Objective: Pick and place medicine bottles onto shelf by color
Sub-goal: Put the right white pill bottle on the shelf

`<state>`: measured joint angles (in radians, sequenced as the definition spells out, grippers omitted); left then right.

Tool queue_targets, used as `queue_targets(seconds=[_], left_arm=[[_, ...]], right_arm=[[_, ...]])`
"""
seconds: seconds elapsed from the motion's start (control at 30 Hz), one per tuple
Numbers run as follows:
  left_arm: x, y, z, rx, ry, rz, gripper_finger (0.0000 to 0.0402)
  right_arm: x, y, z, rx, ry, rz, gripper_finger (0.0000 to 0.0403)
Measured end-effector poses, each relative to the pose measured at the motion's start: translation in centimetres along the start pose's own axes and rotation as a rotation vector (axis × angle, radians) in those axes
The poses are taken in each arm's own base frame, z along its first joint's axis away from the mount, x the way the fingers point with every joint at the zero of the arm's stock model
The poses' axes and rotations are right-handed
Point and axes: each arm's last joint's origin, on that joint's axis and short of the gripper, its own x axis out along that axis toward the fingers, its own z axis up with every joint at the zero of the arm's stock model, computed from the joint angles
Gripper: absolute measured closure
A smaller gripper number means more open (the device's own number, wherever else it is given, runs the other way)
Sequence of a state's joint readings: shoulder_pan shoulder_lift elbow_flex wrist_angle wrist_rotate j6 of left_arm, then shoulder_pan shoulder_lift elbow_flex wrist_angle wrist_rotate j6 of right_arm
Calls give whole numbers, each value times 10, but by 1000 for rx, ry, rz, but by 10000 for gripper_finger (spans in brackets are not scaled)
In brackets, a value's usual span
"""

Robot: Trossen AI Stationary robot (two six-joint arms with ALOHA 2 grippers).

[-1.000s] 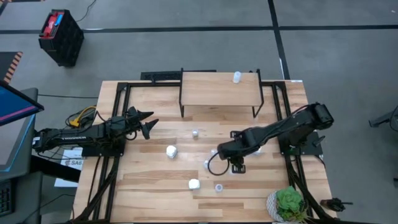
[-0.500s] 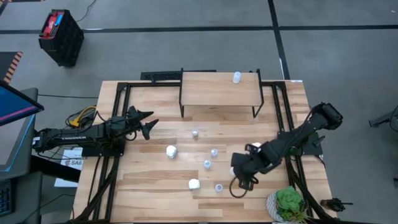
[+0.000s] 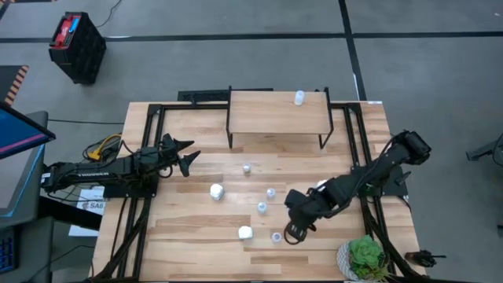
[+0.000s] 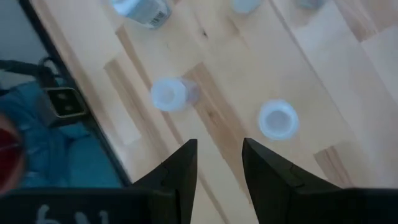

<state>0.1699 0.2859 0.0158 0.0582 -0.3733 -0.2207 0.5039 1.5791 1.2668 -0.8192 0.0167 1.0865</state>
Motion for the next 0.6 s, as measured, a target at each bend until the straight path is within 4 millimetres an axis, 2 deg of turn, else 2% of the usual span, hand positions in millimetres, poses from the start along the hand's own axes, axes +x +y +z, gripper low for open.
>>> queue_targets(seconds=[0.23,0.43,0.6], left_arm=[[0,0,0,-7,0,0,155],[0,0,0,-8,0,0,155],[0,0,0,-8,0,0,155]], right_arm=[[1,-7,10,-158,14,-13,238],[3,-12,17,-239,9,-25,198],[4,-12,13,-256,32,-49,169]])
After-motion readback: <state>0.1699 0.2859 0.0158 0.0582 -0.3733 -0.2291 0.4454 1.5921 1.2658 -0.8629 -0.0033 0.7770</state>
